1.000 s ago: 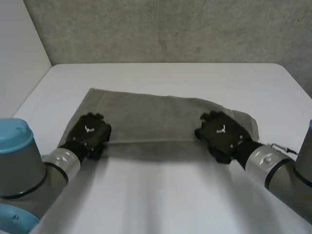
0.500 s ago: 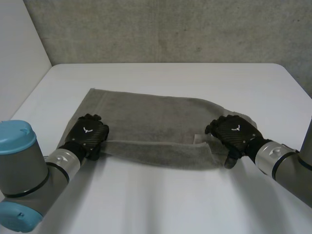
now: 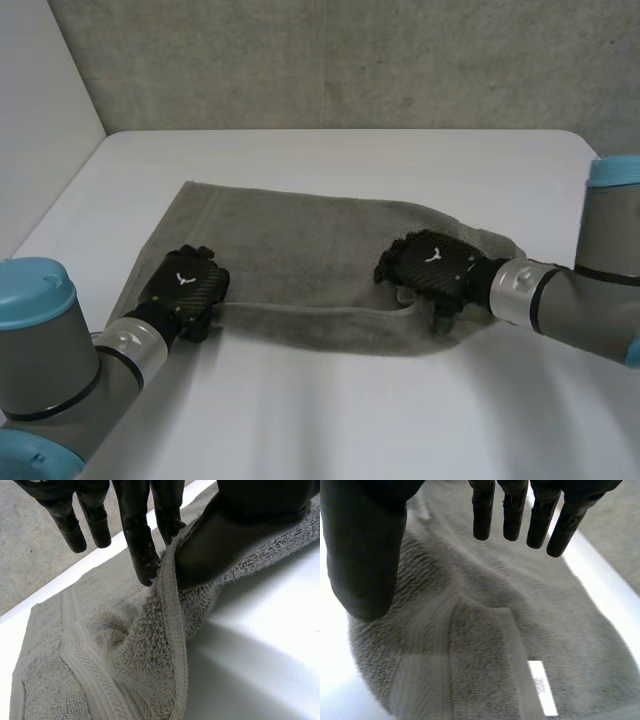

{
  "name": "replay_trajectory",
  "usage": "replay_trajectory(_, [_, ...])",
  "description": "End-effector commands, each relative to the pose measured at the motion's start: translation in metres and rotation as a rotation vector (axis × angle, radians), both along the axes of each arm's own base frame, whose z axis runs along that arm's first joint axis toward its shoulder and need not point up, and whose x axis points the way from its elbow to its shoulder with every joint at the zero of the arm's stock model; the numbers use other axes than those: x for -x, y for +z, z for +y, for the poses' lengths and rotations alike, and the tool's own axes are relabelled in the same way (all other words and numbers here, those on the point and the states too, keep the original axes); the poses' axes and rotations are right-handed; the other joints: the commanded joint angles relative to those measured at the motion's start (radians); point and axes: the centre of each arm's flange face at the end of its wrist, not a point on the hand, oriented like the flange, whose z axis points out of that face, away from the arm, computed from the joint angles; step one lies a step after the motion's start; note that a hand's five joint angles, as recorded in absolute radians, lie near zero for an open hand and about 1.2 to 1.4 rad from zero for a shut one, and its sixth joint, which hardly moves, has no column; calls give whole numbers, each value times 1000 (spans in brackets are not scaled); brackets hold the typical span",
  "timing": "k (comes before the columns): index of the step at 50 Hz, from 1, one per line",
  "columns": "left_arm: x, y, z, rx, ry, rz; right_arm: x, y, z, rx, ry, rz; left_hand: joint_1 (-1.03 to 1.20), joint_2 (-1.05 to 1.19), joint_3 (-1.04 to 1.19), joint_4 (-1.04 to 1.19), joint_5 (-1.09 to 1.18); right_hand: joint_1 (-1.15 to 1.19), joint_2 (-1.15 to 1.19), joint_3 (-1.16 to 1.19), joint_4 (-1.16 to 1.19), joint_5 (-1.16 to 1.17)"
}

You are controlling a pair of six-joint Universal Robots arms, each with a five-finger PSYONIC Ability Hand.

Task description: Fold the towel.

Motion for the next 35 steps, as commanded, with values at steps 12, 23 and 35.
replay_trajectory(12, [-7,2,-8,5,31,2,3,-11,2,95,66,186,95,46,-58,-66,56,246,246,-53,-76,301])
replay_trajectory(23, [-9,2,-10,7,40,2,40,11,7,123,10,218,95,46,-58,-66,56,1012,1013,-53,-76,1067])
replay_trajectory(35, [-7,2,-7,4,29,1,36,7,23,32,52,100,95,46,-58,-66,56,119,119,-53,-76,173])
